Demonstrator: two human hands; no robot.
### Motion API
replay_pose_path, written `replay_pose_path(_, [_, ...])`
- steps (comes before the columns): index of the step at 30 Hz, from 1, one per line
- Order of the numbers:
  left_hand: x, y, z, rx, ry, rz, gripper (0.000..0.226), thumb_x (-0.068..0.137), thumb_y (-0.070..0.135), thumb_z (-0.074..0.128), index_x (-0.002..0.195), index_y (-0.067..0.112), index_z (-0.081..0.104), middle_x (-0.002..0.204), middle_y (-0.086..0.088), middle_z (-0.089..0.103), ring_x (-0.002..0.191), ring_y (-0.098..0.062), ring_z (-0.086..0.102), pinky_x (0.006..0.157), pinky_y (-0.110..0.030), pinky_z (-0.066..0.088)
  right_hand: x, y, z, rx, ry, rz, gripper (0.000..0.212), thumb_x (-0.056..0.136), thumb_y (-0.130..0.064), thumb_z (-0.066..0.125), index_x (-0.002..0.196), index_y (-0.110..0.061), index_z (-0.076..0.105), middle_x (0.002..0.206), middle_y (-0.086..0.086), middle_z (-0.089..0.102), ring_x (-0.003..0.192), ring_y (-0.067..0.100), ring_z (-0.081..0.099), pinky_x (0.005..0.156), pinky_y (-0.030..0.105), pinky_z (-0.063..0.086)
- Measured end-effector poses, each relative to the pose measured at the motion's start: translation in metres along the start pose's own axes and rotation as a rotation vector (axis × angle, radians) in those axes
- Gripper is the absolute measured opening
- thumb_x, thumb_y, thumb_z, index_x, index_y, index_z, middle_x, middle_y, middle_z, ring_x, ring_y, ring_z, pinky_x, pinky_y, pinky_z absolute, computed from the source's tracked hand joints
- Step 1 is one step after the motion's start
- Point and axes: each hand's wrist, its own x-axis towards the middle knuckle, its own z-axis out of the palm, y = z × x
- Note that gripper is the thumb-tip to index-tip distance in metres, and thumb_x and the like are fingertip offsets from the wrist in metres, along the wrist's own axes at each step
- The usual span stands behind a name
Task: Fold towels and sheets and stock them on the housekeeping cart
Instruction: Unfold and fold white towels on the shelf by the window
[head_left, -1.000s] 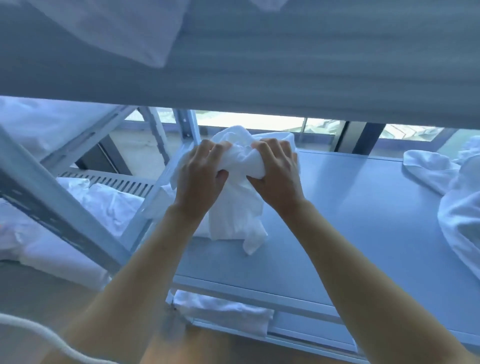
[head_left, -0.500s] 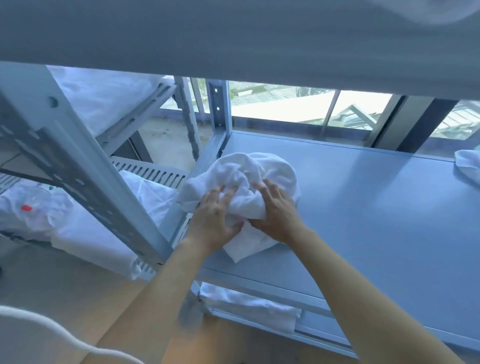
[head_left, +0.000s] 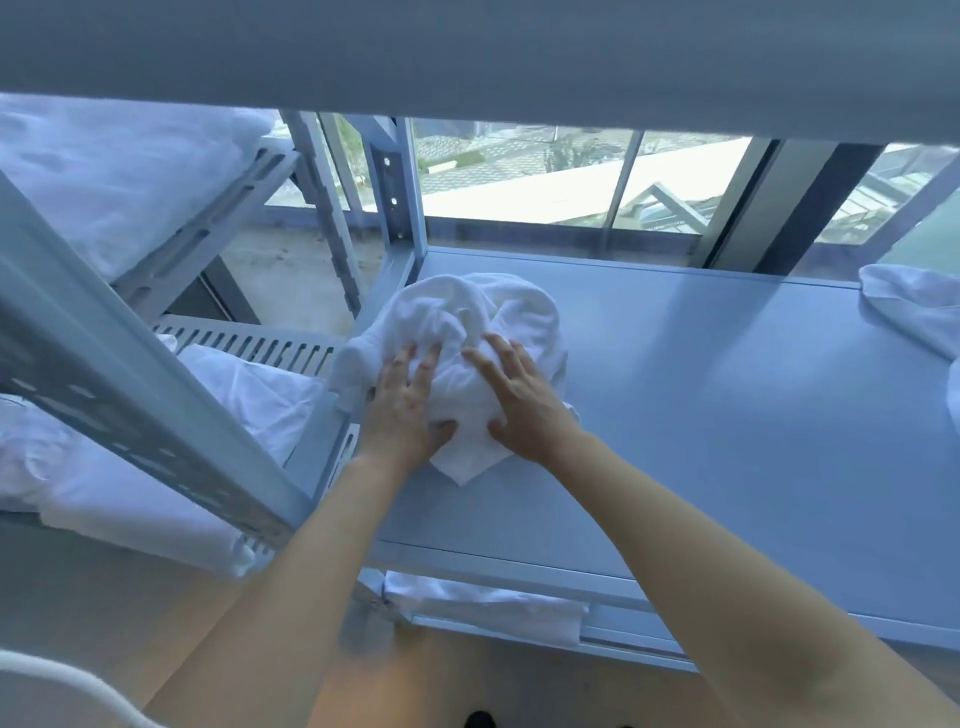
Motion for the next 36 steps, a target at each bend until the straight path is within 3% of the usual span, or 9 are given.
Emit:
replay_pose_path(4, [0.023,0.008,-0.012,0.106,-0.019,-0.043,0.116,0.078,0.054,0.079,0.164,0.037,0.003,0.169,-0.008,0.012,0.153,-0.035,0.018,0.116,-0.060,0.033,0.025,0.005,-0.009,-0.032,-0.022,0.004,0.108,0.076,-0.009,0.071,0.161,-0.036,0.012,0.169,0.004,0.001,0.155,0.037,0.007,0.116,0.058,0.033])
replay_pose_path(10, [0.004,0.049,-0.019,0.226,0.159,0.033,0.105,0.071,0.064,0.074,0.159,0.034,0.026,0.166,-0.006,0.021,0.152,-0.040,0.017,0.112,-0.074,0.026,-0.010,0.038,-0.026,-0.016,0.087,-0.039,0.116,0.076,-0.021,0.079,0.162,-0.042,0.003,0.171,0.004,0.003,0.155,0.036,0.014,0.110,0.057,0.041])
replay_pose_path(14, [-0.005,0.115,-0.005,0.181,0.234,0.088,0.094,0.075,0.062,0.072,0.155,0.030,0.036,0.166,-0.006,0.023,0.155,-0.036,0.014,0.116,-0.072,0.018,-0.055,0.083,-0.051,-0.043,0.140,-0.002,0.112,0.080,-0.030,0.081,0.163,-0.039,0.007,0.170,0.005,0.007,0.154,0.035,0.018,0.106,0.059,0.044])
replay_pose_path(26, [0.003,0.352,0.081,0.061,0.103,0.354,0.088,0.083,0.057,0.070,0.157,0.025,0.034,0.166,-0.007,0.026,0.155,-0.034,0.017,0.119,-0.066,0.022,-0.225,0.265,-0.148,-0.147,0.218,0.298,0.109,0.080,-0.026,0.081,0.163,-0.035,0.011,0.169,0.005,0.009,0.152,0.032,0.020,0.110,0.063,0.036])
replay_pose_path(36, [-0.002,0.517,0.171,-0.027,-0.014,0.487,0.083,0.085,0.054,0.070,0.155,0.023,0.038,0.164,-0.008,0.030,0.153,-0.033,0.023,0.117,-0.061,0.028,-0.353,0.407,-0.194,-0.187,0.275,0.588,0.091,0.085,-0.038,0.072,0.160,-0.026,0.022,0.168,0.001,0.014,0.154,0.030,0.015,0.115,0.061,0.028])
